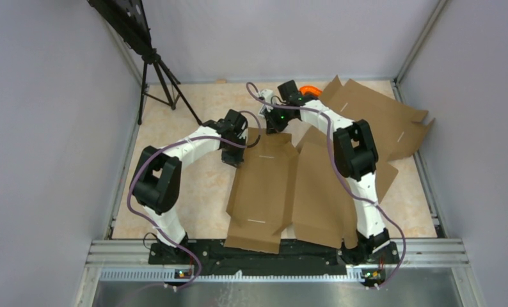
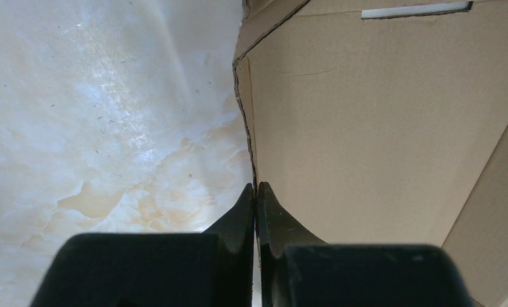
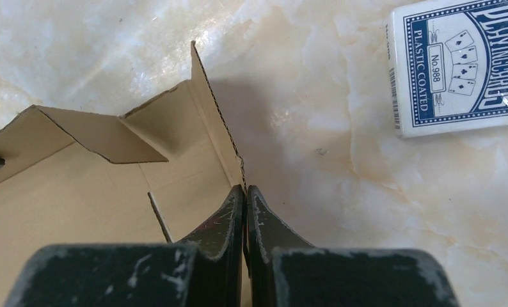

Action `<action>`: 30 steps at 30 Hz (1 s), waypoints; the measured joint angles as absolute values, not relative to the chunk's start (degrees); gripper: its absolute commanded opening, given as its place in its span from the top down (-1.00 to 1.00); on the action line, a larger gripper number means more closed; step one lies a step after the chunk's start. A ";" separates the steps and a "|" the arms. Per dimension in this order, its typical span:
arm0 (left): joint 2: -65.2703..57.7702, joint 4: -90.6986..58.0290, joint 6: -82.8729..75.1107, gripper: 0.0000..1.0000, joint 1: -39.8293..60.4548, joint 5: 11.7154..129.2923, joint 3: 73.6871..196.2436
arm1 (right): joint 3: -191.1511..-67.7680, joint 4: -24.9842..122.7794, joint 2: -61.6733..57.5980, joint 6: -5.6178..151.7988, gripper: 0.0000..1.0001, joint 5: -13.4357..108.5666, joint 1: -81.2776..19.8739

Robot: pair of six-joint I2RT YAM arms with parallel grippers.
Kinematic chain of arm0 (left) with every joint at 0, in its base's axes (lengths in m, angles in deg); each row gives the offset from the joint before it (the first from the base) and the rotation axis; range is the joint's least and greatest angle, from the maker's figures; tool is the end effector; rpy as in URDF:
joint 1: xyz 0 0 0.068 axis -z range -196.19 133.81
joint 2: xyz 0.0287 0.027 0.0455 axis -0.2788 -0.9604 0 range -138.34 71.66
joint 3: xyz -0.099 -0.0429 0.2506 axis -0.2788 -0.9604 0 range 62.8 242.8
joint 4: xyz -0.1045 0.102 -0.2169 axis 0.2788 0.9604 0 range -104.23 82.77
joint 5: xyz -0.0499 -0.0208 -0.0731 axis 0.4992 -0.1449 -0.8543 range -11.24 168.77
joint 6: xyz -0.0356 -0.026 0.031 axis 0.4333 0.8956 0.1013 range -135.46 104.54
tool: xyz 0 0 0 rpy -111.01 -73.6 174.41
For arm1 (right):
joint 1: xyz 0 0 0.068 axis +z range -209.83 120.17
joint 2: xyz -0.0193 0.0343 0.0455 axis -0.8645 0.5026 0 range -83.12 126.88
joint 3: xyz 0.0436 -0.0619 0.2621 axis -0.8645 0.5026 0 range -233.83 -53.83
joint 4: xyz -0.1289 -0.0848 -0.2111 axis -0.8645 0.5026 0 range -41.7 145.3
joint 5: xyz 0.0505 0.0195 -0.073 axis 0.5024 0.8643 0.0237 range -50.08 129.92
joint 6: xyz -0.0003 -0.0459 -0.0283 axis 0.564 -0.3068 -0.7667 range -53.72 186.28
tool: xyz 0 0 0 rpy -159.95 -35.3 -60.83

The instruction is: Fold the paper box

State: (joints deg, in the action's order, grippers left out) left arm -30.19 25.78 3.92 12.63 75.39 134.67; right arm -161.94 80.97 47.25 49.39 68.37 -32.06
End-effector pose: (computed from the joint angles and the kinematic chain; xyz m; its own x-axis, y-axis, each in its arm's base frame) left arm 0.3091 -0.1724 0.1986 -0.9421 0.1401 -0.3045 0.1973 0.9662 -0.1659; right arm 0.4353 0.2485 0.1912 -0.5036 -0.5538 -0.6631 -0.8341 0.5116 0.2061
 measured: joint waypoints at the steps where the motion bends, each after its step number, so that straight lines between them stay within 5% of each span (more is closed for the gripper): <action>1: -30.19 25.76 3.94 1.00 12.63 75.39 134.67 | -161.81 80.95 47.12 49.41 1.00 68.17 -31.97; 30: -30.21 25.60 5.90 1.00 12.70 76.26 134.63 | -135.84 65.95 24.08 53.81 1.00 65.97 -27.56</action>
State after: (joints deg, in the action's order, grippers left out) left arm -30.21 25.60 5.90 12.70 76.26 134.63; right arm -135.84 65.95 24.08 53.81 65.97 -27.56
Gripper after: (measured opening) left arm 0.004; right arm 0.009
